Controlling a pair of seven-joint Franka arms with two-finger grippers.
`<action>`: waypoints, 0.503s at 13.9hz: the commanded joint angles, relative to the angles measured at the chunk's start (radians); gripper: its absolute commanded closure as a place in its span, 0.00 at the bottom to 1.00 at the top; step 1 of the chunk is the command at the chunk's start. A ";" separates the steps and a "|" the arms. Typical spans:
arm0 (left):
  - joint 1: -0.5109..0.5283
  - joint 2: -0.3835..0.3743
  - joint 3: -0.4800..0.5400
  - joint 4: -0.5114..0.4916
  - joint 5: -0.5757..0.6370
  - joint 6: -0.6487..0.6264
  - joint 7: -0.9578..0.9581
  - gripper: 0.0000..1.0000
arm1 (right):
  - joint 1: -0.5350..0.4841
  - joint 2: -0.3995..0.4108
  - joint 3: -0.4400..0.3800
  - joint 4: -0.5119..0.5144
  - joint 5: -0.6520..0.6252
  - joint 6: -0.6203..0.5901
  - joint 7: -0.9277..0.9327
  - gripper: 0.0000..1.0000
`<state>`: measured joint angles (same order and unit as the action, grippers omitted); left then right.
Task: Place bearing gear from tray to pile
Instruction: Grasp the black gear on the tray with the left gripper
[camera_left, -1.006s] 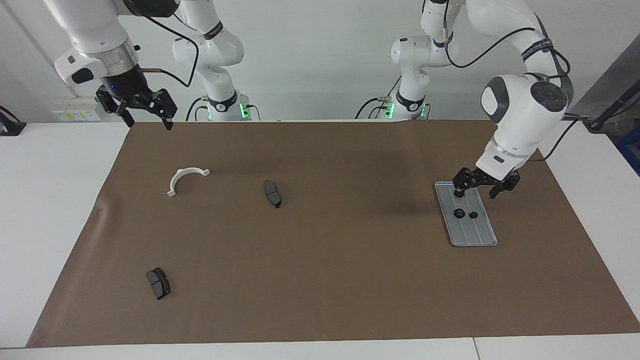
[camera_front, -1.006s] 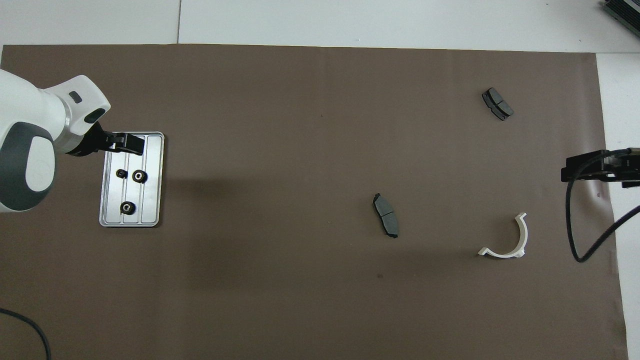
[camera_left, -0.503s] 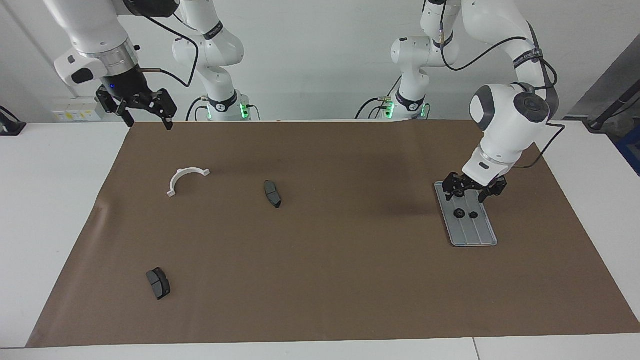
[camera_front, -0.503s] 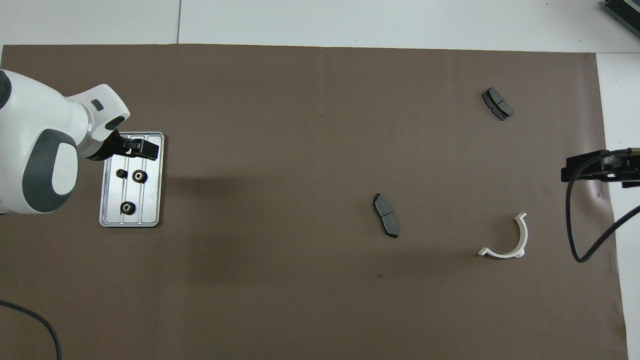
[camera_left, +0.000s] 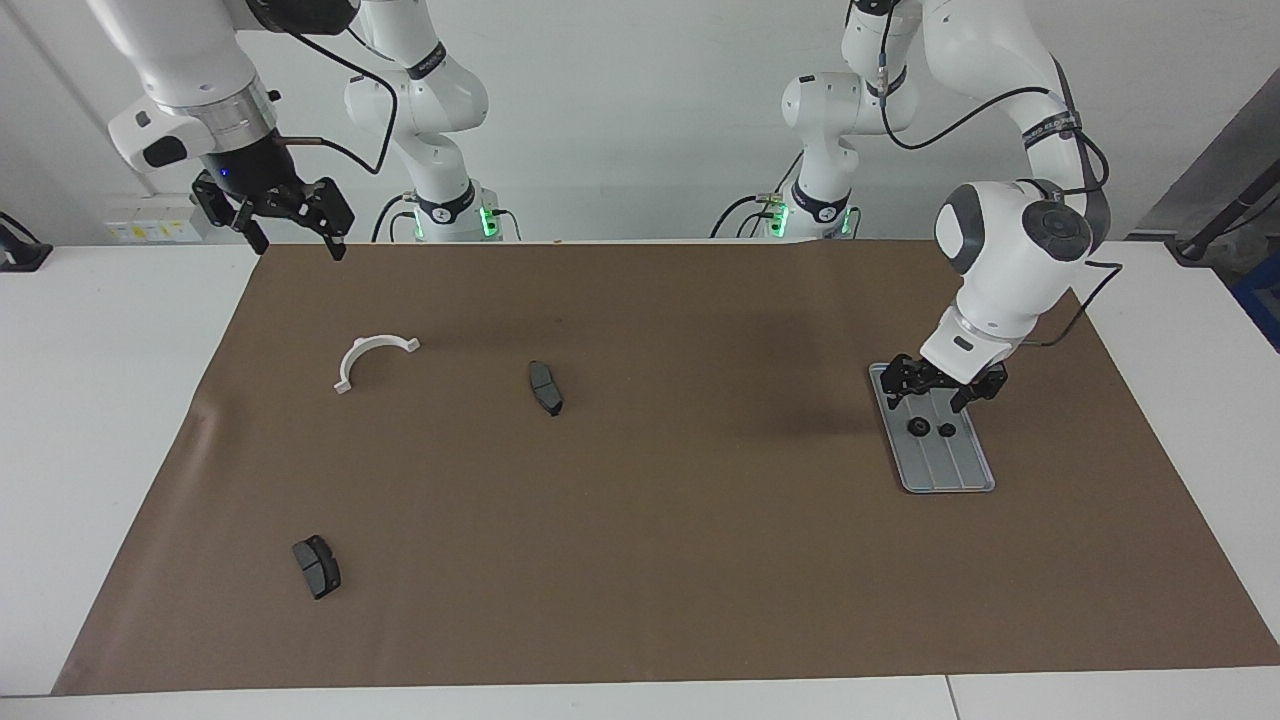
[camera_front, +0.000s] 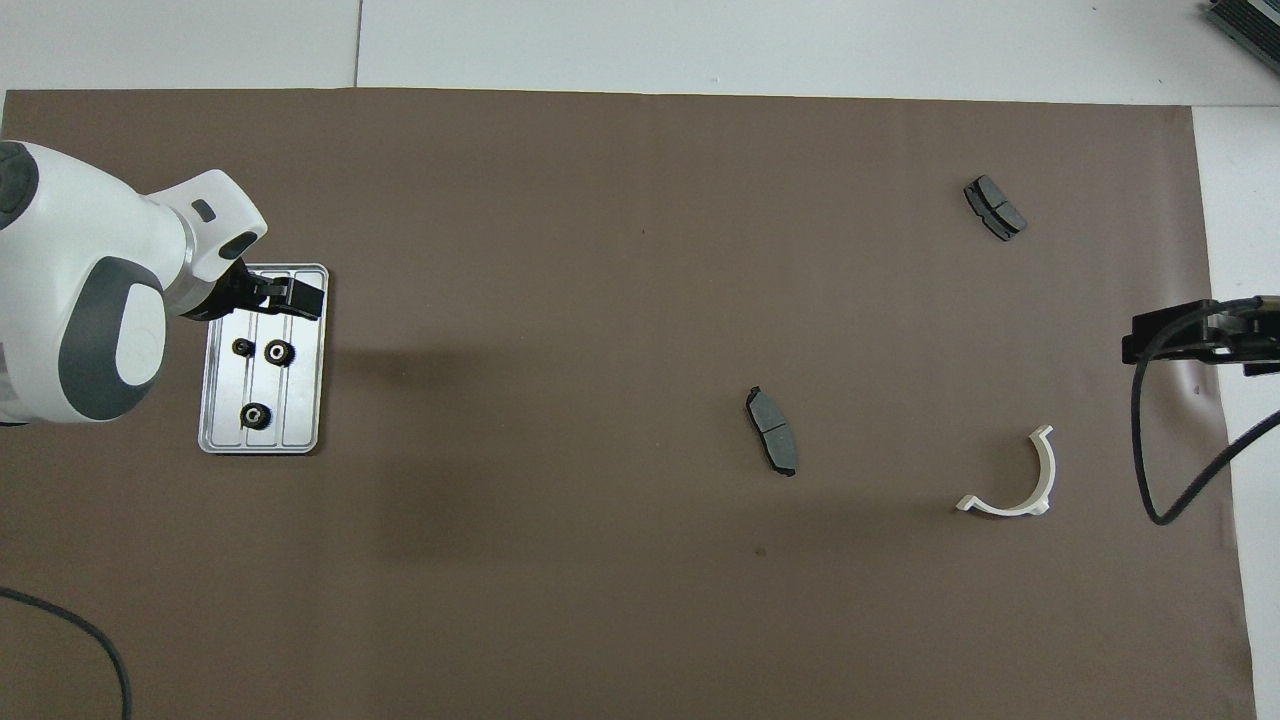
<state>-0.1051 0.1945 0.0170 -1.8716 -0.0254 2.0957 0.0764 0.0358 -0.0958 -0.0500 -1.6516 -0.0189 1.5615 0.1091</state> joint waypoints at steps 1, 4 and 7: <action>0.001 0.029 0.011 -0.003 -0.010 0.020 -0.009 0.00 | -0.002 -0.012 0.001 0.000 0.017 -0.021 0.003 0.00; 0.037 0.081 0.014 -0.006 -0.010 0.064 -0.009 0.03 | -0.002 -0.010 0.001 0.000 0.017 -0.021 0.003 0.00; 0.056 0.103 0.017 -0.018 -0.011 0.087 -0.010 0.14 | -0.002 -0.012 0.001 0.000 0.017 -0.021 0.003 0.00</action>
<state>-0.0623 0.2950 0.0321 -1.8727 -0.0255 2.1566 0.0726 0.0358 -0.0958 -0.0500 -1.6516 -0.0189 1.5615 0.1091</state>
